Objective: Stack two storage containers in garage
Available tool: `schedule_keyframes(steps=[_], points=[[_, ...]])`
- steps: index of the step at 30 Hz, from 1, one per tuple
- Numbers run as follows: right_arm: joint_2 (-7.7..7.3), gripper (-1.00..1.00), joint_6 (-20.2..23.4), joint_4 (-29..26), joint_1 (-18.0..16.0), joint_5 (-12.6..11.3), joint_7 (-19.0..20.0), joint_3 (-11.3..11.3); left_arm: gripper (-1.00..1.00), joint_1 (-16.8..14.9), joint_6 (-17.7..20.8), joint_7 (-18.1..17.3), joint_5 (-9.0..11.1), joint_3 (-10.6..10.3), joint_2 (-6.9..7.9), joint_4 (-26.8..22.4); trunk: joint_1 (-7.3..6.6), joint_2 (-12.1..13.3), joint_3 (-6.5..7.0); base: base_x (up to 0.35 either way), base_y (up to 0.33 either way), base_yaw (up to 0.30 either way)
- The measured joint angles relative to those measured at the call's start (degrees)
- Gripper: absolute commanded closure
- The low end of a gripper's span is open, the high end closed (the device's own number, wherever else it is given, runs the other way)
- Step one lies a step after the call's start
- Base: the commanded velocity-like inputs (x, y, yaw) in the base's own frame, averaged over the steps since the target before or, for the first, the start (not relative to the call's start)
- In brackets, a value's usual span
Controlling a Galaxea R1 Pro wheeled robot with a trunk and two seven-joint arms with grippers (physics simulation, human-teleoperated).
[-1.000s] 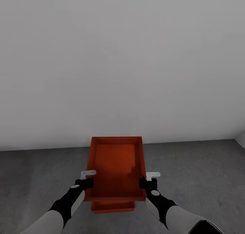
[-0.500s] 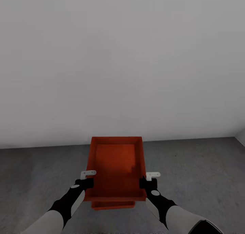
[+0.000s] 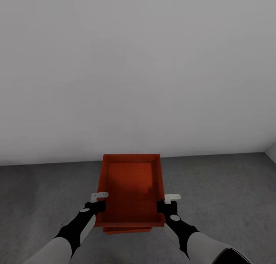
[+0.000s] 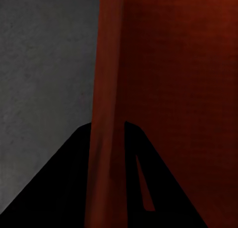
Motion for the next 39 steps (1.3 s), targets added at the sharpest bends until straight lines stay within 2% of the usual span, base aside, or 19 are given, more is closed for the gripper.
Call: schedule_keyframes(steps=[6,23,39], points=[[0.03,1.0,0.0,0.0,0.0,-0.1,0.0,0.1,1.0,0.0,0.0,0.0,0.1,-0.1,0.04,0.0,-0.02,0.0,-0.04,0.147,0.0,0.0],[0.05,1.0,-0.1,0.1,0.0,-0.1,0.0,0.1,1.0,0.0,0.0,0.0,0.1,-0.1,0.05,0.0,-0.03,0.0,-0.04,0.304,0.0,0.0],[0.06,1.0,-0.1,0.2,0.0,-0.3,0.0,0.2,1.0,0.0,0.0,0.0,0.1,-0.1,0.05,0.1,0.0,0.0,-0.04,0.031,0.0,0.0]])
